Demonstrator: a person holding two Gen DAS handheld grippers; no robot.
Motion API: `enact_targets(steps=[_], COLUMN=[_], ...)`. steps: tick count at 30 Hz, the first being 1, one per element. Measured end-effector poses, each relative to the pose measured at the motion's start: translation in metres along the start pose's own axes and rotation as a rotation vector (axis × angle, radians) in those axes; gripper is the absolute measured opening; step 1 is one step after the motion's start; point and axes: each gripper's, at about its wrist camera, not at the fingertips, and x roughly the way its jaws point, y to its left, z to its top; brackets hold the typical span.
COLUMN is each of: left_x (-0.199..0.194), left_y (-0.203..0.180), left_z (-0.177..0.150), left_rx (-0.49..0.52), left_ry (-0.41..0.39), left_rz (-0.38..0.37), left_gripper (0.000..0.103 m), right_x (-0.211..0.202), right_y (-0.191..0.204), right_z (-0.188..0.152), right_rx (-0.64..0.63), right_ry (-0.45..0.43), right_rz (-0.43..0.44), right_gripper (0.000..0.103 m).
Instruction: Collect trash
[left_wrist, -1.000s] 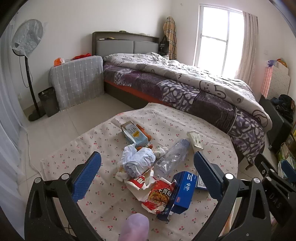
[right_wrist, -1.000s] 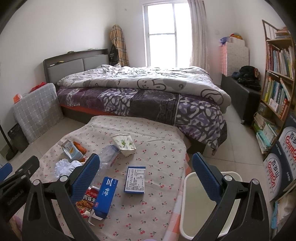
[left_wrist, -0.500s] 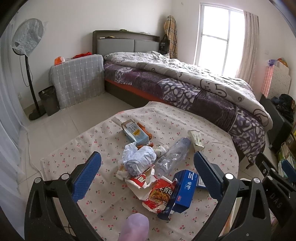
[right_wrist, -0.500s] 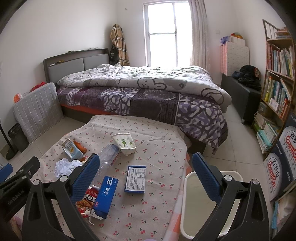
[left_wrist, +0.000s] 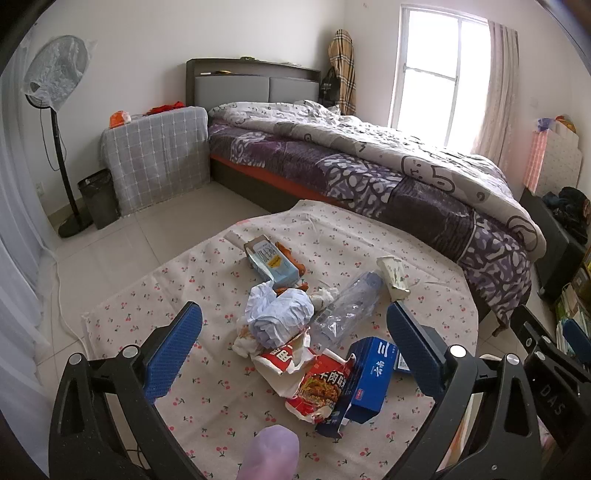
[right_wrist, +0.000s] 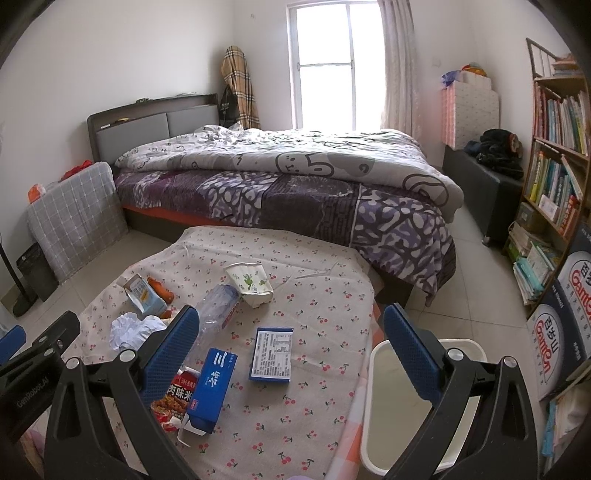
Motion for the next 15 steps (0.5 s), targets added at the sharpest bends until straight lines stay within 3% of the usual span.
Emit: enact_targets(steps=[15], left_x=[-0.005], left_y=[0.005], left_z=[-0.016], left_rx=[0.002], left_ry=[0.034], left_rz=[0.002], left_gripper=[0.096], right_x=[0.008], right_y=[-0.001], right_z=[-0.009], right_rx=[0.000], right_ry=[0.034], right_rz=[0.009], right_gripper=[0.098])
